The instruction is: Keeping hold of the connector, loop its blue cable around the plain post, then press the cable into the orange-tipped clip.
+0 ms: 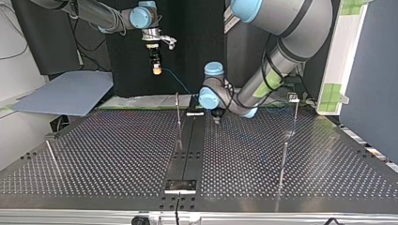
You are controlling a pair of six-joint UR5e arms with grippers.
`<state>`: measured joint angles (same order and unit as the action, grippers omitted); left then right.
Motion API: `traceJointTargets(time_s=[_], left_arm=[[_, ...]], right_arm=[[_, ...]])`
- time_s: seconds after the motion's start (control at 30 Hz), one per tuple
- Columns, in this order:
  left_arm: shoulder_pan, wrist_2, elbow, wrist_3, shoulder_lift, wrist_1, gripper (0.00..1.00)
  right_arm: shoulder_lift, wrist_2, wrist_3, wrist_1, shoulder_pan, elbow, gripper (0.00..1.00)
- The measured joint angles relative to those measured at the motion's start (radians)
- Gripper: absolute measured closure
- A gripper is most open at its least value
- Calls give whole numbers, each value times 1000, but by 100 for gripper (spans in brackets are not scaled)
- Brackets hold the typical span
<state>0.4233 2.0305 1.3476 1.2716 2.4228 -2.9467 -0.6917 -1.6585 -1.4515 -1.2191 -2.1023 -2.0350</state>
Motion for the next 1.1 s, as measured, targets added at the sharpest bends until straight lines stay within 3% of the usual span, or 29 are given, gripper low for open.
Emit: traceJointTargets(time_s=[0.23,0.57,1.1], left_arm=[[24,10,-13,11,49,-13,1],[54,-24,-22,36,121,3,1],[97,-173,-15,165,127,33,1]], right_arm=[[0,0,0,-2,0,0,100],[0,0,1,3,0,4,100],[0,1,2,8,5,9,100]])
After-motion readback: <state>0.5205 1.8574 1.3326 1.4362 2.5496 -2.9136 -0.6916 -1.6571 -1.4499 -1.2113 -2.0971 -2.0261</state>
